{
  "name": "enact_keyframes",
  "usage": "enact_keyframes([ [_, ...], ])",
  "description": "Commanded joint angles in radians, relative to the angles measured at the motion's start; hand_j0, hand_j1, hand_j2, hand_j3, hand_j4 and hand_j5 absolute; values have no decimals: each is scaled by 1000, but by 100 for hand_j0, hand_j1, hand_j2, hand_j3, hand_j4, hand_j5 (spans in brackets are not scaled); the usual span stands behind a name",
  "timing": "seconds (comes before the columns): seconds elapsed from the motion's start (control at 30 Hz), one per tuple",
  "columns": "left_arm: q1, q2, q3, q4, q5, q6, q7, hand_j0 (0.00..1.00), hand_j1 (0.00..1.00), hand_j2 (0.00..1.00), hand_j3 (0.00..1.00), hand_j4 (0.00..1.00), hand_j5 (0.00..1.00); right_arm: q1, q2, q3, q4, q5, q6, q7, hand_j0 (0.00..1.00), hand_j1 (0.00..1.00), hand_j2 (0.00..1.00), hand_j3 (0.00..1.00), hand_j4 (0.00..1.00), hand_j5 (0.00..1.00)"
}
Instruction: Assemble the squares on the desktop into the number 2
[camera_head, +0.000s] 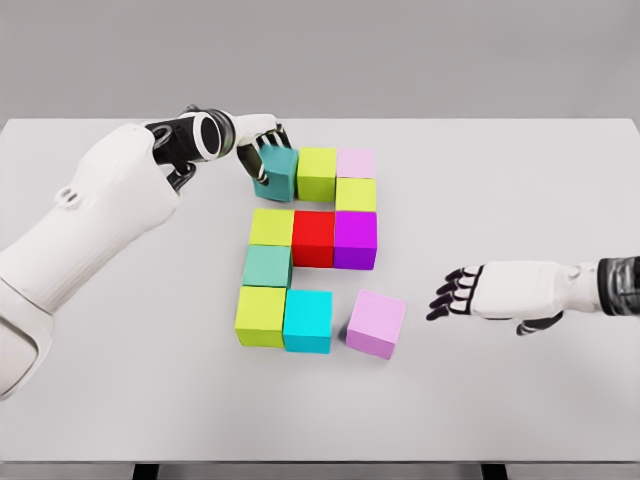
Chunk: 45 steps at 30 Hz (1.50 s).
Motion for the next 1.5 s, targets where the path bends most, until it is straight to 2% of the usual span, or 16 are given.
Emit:
enact_keyframes([
  [0.0, 0, 4, 0, -2, -3, -3, 0, 81, 81, 81, 81, 81, 81, 0, 16, 5, -1, -5, 2, 0, 100, 100, 100, 100, 100, 100],
  [0.07, 0, 3, 0, -3, -3, -3, 0, 83, 83, 83, 83, 83, 83, -9, 25, 12, 1, -5, 2, 0, 100, 100, 100, 100, 100, 100],
  [0.17, 0, 4, 0, -3, -4, -4, 0, 88, 88, 88, 88, 88, 88, -49, 39, 67, -1, -5, 2, 0, 100, 100, 100, 100, 100, 100],
  [0.53, 0, 12, 0, -2, -1, -63, 0, 100, 100, 100, 100, 100, 100, -71, 58, 71, 1, -5, 2, 0, 100, 100, 100, 100, 100, 100],
  [0.9, 9, 9, 2, 9, 0, -43, 0, 100, 100, 100, 100, 100, 100, -103, 79, 105, -1, -6, 2, 0, 100, 100, 100, 100, 100, 100],
  [1.2, 12, -4, 0, 15, 3, 5, 50, 100, 100, 100, 100, 100, 100, -141, 102, 159, -1, -6, 2, 0, 100, 100, 100, 100, 100, 100],
  [1.47, 23, -4, 0, 10, 7, 3, 50, 100, 100, 100, 100, 100, 100, -150, 105, 159, 1, -6, 2, 0, 100, 100, 100, 100, 100, 100],
])
